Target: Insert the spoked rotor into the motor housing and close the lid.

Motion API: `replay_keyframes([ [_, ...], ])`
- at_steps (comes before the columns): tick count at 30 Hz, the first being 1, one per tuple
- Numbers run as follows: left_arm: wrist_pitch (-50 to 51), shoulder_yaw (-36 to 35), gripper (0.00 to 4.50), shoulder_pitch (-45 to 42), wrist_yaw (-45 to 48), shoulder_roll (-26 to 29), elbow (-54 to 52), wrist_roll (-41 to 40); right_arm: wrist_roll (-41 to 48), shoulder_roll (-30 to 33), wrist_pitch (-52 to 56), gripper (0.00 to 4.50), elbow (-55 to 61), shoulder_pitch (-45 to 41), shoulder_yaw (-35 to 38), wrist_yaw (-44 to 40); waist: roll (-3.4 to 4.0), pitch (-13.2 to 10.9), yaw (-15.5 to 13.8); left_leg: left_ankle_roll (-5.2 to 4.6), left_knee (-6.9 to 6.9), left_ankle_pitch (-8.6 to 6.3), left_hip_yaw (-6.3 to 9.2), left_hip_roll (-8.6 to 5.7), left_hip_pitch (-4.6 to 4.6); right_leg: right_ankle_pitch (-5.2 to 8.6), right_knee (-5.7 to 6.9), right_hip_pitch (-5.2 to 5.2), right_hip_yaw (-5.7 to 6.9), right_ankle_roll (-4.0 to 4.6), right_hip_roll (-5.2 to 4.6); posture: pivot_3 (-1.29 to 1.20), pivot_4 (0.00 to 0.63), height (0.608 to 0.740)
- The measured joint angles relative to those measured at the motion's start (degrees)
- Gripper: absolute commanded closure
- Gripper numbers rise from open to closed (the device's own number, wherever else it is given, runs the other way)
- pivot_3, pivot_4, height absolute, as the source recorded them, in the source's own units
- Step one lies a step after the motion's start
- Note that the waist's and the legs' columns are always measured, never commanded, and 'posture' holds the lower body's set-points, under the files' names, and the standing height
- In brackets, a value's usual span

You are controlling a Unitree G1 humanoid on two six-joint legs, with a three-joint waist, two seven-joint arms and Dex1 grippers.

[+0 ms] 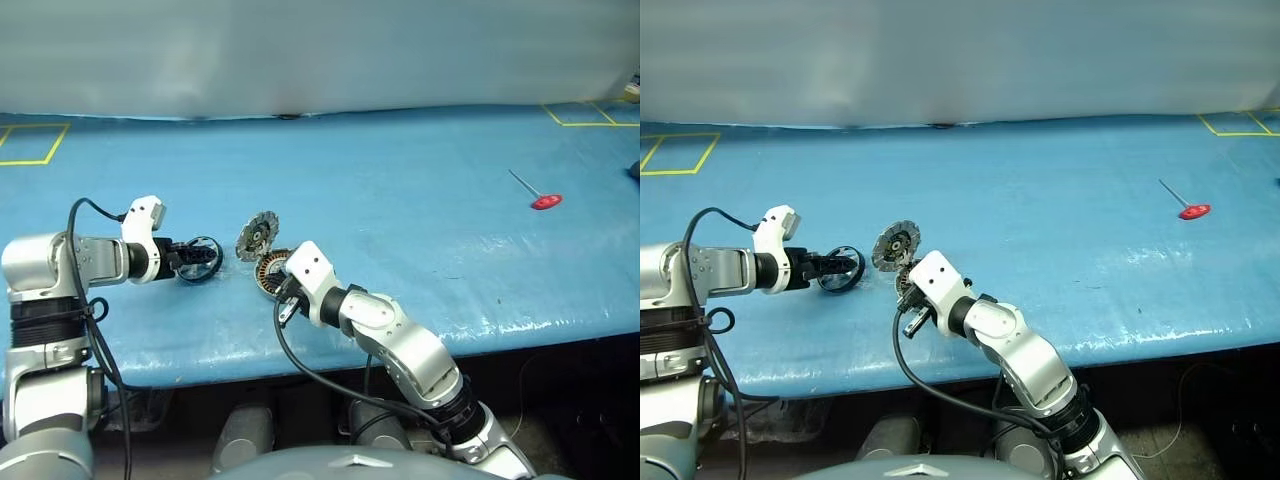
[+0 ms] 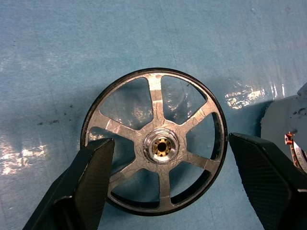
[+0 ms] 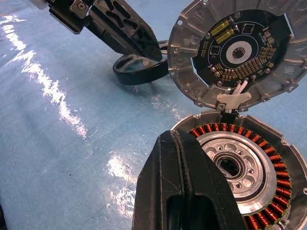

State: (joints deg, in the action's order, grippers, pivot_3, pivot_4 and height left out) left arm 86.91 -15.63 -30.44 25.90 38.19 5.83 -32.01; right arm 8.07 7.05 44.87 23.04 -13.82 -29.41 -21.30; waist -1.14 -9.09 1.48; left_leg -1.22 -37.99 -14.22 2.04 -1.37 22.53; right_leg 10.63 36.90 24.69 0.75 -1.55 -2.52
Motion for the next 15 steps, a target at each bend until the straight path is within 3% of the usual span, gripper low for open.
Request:
replay_keyframes([
  [15,0.9,-3.7,0.35,-0.1,-2.6,-2.1,0.0,0.3,0.0,0.0,-0.5,4.5,-0.8,0.0,0.0,0.0,-0.03,0.0,0.0,0.04,0.0,0.02,0.02,0.0,0.0,-0.01,0.0,0.0,-0.02,0.01,-0.03,0.0,0.15,0.74],
])
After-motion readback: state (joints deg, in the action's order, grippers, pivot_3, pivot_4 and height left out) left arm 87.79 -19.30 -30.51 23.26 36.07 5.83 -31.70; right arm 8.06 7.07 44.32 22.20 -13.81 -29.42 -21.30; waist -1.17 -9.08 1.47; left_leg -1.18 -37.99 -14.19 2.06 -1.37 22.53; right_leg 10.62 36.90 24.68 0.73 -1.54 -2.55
